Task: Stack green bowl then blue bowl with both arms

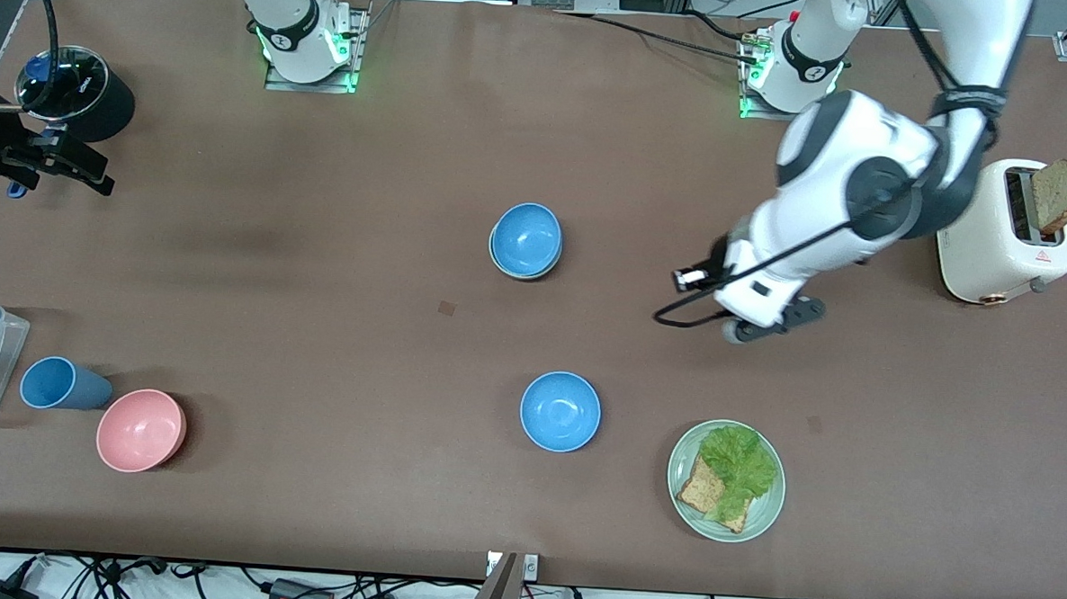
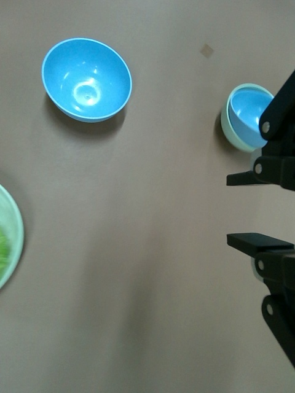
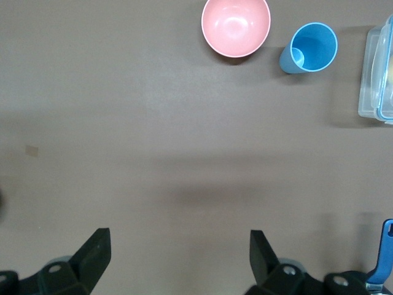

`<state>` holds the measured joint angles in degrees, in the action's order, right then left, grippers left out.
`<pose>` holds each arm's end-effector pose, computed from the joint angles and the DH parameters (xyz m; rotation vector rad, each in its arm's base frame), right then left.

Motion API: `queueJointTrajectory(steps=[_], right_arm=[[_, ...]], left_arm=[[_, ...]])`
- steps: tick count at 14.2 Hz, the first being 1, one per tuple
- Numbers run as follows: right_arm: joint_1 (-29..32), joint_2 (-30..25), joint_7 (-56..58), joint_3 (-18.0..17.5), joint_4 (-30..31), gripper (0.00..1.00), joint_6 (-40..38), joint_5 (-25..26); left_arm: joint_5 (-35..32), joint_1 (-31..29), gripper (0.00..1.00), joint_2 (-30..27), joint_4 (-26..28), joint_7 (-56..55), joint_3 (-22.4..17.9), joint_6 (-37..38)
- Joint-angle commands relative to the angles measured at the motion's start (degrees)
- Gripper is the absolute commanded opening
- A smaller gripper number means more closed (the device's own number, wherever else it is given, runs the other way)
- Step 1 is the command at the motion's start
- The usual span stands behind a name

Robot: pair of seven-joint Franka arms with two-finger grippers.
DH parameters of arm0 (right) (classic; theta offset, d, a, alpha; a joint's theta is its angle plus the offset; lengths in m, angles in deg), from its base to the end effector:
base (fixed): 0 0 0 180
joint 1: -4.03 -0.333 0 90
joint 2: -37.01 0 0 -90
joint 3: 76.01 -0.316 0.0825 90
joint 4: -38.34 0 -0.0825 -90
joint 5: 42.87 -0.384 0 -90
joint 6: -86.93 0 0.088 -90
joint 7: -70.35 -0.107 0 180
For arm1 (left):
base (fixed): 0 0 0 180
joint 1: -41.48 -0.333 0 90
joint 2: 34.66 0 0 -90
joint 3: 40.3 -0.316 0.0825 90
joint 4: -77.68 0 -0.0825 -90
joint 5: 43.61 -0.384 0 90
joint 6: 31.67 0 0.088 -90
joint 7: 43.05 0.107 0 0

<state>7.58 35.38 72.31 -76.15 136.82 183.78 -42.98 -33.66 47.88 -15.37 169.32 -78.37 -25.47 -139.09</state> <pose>0.5516 -0.0327 0.5803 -3.1395 0.0401 -0.0001 0.6086 -0.2310 0.4403 2.9006 0.4595 -0.2411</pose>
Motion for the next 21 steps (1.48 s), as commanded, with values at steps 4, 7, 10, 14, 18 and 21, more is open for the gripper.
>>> queueJointTrajectory(steps=[4,7,10,14,18,21], right_arm=[[0.2,-1.2,0.8,-0.2,0.7,1.0,0.3,0.6],[0.2,-1.2,0.8,-0.2,0.7,1.0,0.4,0.6],[0.2,-1.2,0.8,-0.1,0.7,1.0,0.3,0.6],[0.2,-1.2,0.8,-0.1,0.7,1.0,0.4,0.6],[0.2,-1.2,0.8,-0.1,0.7,1.0,0.4,0.7],[0.2,-1.5,0.8,-0.1,0.7,1.0,0.0,0.7]], left_arm=[[-1.3,-9.6,1.0,-0.5,-3.0,19.3,0.2,8.8],[-9.2,-11.4,1.0,-4.3,-1.5,23.3,-0.8,8.9],[-10.4,-14.6,1.0,-8.9,0.3,34.2,-0.9,7.8],[-10.7,-15.4,1.0,-13.6,1.0,34.2,-4.6,8.8],[-10.7,-14.2,1.0,-14.4,2.0,33.6,-5.0,9.4],[-10.7,-14.3,1.0,-15.3,4.4,33.5,-4.8,9.1]])
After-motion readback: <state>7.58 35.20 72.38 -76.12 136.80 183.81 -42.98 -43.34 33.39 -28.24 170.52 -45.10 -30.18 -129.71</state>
